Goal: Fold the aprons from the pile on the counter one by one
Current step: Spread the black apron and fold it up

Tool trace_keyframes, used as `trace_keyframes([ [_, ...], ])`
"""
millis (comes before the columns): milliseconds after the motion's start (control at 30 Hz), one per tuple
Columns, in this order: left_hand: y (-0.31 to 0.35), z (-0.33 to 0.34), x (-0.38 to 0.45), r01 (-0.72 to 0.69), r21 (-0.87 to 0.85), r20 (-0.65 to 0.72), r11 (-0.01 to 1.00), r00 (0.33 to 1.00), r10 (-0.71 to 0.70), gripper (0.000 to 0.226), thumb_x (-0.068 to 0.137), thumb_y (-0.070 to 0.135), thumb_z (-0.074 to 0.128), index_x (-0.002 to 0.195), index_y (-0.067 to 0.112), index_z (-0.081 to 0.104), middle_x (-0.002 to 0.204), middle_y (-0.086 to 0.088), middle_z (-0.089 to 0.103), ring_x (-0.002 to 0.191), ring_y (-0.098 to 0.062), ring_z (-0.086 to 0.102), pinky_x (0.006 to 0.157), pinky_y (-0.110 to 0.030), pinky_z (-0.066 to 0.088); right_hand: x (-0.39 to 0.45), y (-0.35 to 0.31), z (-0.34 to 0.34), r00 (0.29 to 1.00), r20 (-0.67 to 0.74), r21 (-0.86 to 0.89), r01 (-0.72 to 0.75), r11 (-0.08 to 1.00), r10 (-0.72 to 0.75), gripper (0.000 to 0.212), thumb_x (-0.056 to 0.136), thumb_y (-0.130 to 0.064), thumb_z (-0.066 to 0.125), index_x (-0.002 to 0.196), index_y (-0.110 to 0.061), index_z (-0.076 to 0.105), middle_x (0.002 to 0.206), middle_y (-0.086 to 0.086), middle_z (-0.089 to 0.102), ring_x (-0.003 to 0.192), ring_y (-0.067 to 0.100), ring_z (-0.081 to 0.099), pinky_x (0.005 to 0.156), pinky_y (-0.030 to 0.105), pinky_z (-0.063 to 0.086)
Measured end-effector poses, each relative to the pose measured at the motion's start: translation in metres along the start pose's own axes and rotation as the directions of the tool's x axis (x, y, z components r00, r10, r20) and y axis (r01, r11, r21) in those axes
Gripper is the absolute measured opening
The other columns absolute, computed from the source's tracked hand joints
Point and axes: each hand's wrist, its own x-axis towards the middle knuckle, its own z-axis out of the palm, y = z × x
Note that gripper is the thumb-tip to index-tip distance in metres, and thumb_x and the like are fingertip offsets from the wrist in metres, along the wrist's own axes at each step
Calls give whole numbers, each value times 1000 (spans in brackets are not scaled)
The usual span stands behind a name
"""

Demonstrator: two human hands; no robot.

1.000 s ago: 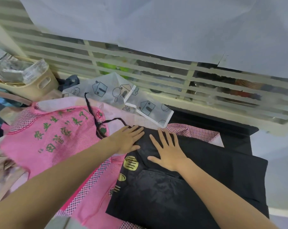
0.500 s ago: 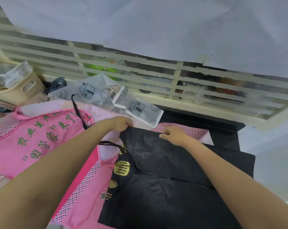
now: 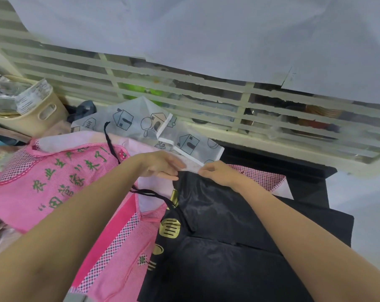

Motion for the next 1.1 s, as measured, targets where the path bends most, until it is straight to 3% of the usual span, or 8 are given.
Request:
trace_keyframes([
  [167,-8,14,-3,9,-59,96,998,995,-3,34,89,-16,46,116,2,56,97,-3,62,80,-9,65,73,-15,55,12,-15,9,999,25,-64,22,998,-20,22,94,-11,53,99,4,68,86,0,60,83,11,52,63,18,40],
  [367,-4,6,6,-61,357,-44,932,996,82,21,90,-12,49,105,-9,63,63,2,66,55,-2,62,60,-14,55,14,-12,7,997,83,-118,18,993,-9,42,91,-34,60,105,6,65,105,19,66,97,30,61,86,38,48],
  [467,12,4,4,-87,617,17,782,995,98,17,92,-3,51,103,-8,63,83,-10,67,63,-11,65,48,-10,47,14,-10,7,979,197,-230,-3,973,50,45,81,-37,72,109,-3,66,106,12,66,96,24,62,82,31,49],
  [667,29,-3,-3,-16,989,-49,149,908,416,25,87,6,48,96,18,68,101,-2,65,96,-25,61,76,-30,44,20,-11,-2,997,75,-493,24,870,15,40,82,-26,71,114,-3,60,111,11,61,103,27,57,77,29,44],
  [767,34,-9,-7,95,984,-158,152,860,486,25,94,13,44,109,20,64,110,-5,63,103,-27,59,79,-33,44,14,-4,-15,990,106,-412,-44,910,96,49,80,-24,73,123,-7,56,118,7,56,110,25,55,82,28,45],
  [867,27,12,-6,-147,955,-21,258,833,552,27,94,18,47,119,19,57,106,-5,64,98,-23,59,78,-29,43,6,6,-21,979,124,-335,-115,935,165,52,79,-22,74,125,-6,55,116,7,58,105,22,56,76,23,44],
  [967,5,40,-1,-412,834,266,367,883,387,25,88,22,62,110,12,64,103,-6,60,91,-19,57,78,-25,42,6,3,-19,979,97,-425,-121,897,178,50,79,-15,74,123,-4,56,118,11,58,107,26,56,80,27,45],
  [1100,-12,30,10,-341,852,283,397,939,197,27,87,23,65,109,7,64,105,-11,61,88,-20,57,75,-24,40,8,-7,-18,996,1,-481,-82,873,95,30,81,-8,68,111,-5,61,109,9,60,96,26,58,74,32,50],
])
